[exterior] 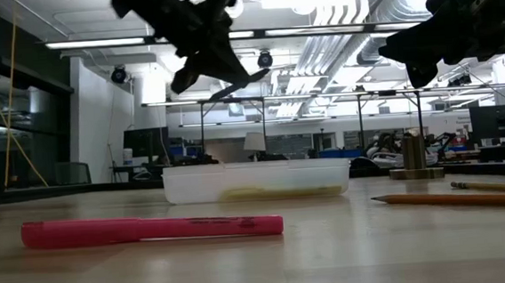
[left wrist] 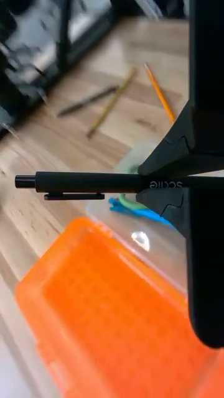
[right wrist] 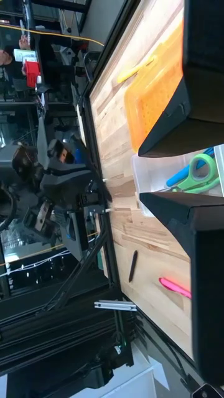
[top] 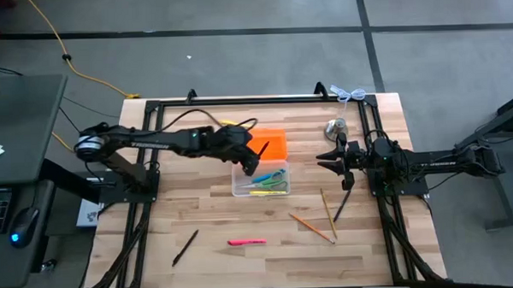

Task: Pick & place school supplies into a supply box
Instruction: Put the top left black pen into the orange supply box

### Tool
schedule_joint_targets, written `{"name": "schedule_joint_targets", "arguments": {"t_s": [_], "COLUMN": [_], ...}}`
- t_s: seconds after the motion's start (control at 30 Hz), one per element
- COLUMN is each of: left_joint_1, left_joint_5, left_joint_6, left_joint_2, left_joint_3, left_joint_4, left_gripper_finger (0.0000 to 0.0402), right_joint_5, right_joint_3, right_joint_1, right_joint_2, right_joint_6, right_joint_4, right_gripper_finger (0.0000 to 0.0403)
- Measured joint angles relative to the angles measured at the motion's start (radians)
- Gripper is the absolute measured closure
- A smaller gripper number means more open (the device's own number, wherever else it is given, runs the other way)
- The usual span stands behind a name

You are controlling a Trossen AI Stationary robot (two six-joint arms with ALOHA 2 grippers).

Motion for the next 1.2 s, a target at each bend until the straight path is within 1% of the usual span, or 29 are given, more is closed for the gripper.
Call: {"name": "schedule_joint_targets", "arguments": {"t_s": [0.07, 0.27, 0.33, 0.4, 0.5, 0.6, 0.67, 0.8, 1.2], "left_joint_1": [0.003, 0.004, 0.004, 0.004, 0.004, 0.004, 0.004, 0.004, 0.004], "left_joint_5": [0.000, 0.000, 0.000, 0.000, 0.000, 0.002, 0.022, 0.027, 0.071], "left_joint_6": [0.047, 0.165, 0.195, 0.225, 0.275, 0.310, 0.327, 0.371, 0.481], "left_joint_2": [0.037, 0.152, 0.183, 0.213, 0.244, 0.266, 0.275, 0.292, 0.394], "left_joint_3": [0.067, 0.248, 0.293, 0.339, 0.380, 0.403, 0.408, 0.408, 0.408], "left_joint_4": [-0.098, -0.267, -0.336, -0.367, -0.441, -0.477, -0.495, -0.542, -0.533], "left_gripper_finger": [0.0362, 0.0362, 0.0362, 0.0362, 0.0362, 0.0362, 0.0362, 0.0362, 0.0362], "right_joint_5": [0.000, 0.000, 0.000, 0.000, 0.000, 0.000, 0.000, 0.000, 0.000], "right_joint_3": [0.000, 0.000, 0.000, 0.000, 0.000, 0.000, 0.000, 0.000, 0.000], "right_joint_1": [0.000, 0.000, 0.000, 0.000, 0.000, 0.000, 0.000, 0.000, 0.000], "right_joint_2": [0.000, 0.000, 0.000, 0.000, 0.000, 0.000, 0.000, 0.000, 0.000], "right_joint_6": [0.000, 0.000, 0.000, 0.000, 0.000, 0.000, -0.001, 0.000, -0.001], "right_joint_4": [0.000, 0.000, 0.000, -0.001, 0.000, -0.001, -0.001, -0.001, -0.003], "right_gripper_finger": [0.0324, 0.0324, 0.0324, 0.0324, 0.0324, 0.0324, 0.0324, 0.0324, 0.0324]}}
